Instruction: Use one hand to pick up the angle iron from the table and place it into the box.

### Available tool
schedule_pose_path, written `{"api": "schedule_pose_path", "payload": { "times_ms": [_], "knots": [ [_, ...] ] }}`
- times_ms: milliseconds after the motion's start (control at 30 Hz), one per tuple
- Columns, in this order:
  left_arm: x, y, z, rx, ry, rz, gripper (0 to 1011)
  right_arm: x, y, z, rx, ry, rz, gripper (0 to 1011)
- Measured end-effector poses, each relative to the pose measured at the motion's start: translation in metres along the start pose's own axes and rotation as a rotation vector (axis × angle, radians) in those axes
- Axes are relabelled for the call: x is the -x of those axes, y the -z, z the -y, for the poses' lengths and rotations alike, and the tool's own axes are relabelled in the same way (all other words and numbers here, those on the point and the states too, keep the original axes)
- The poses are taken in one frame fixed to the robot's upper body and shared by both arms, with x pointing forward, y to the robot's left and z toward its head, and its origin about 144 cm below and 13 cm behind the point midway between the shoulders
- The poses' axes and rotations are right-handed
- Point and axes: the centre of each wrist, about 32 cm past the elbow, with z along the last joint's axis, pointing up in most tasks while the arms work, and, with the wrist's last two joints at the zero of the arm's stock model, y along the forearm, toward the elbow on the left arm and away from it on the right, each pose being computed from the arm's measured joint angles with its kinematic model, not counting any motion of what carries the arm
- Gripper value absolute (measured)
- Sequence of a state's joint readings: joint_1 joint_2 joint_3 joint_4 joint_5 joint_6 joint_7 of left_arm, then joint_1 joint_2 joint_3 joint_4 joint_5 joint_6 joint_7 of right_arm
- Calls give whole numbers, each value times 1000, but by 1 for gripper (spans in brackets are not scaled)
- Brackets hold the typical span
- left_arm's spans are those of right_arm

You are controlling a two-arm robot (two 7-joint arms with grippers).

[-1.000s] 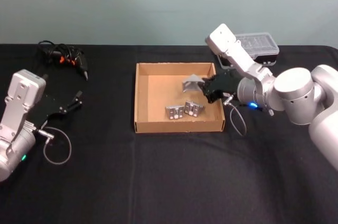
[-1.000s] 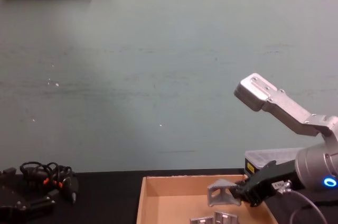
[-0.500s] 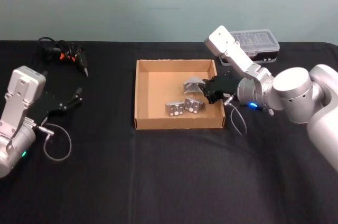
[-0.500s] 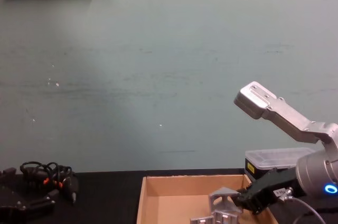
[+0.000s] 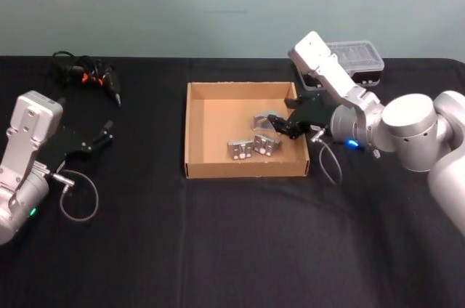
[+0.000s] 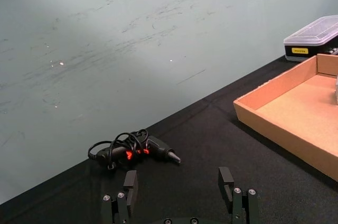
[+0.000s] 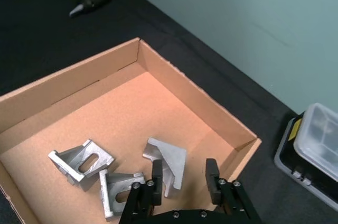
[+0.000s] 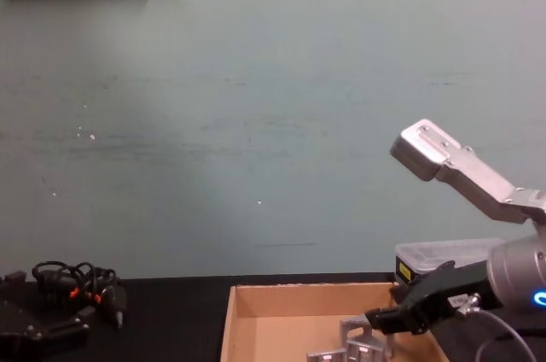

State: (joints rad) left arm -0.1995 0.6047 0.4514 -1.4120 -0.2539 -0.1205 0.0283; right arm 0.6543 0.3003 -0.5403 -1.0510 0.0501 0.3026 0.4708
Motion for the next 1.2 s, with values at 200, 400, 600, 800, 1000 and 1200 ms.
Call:
{"api": "schedule_pose_path", "payload": {
  "times_ms": [200, 400, 600, 800, 1000, 1200],
  "knots": [
    [0, 0, 0, 0, 0, 0, 1000, 0, 1, 11, -49, 32, -10, 684],
    [0, 0, 0, 0, 0, 0, 1000, 4, 4, 26, -121, 67, -10, 870],
    [0, 0, 0, 0, 0, 0, 1000, 9, 10, 43, -185, 105, -2, 1003],
    [0, 0, 0, 0, 0, 0, 1000, 17, 20, 64, -245, 187, 59, 1003],
    [0, 0, 0, 0, 0, 0, 1000, 26, 32, 80, -270, 262, 132, 1003],
    [0, 0, 0, 0, 0, 0, 1000, 33, 50, 91, -274, 309, 180, 1003]
  ]
}}
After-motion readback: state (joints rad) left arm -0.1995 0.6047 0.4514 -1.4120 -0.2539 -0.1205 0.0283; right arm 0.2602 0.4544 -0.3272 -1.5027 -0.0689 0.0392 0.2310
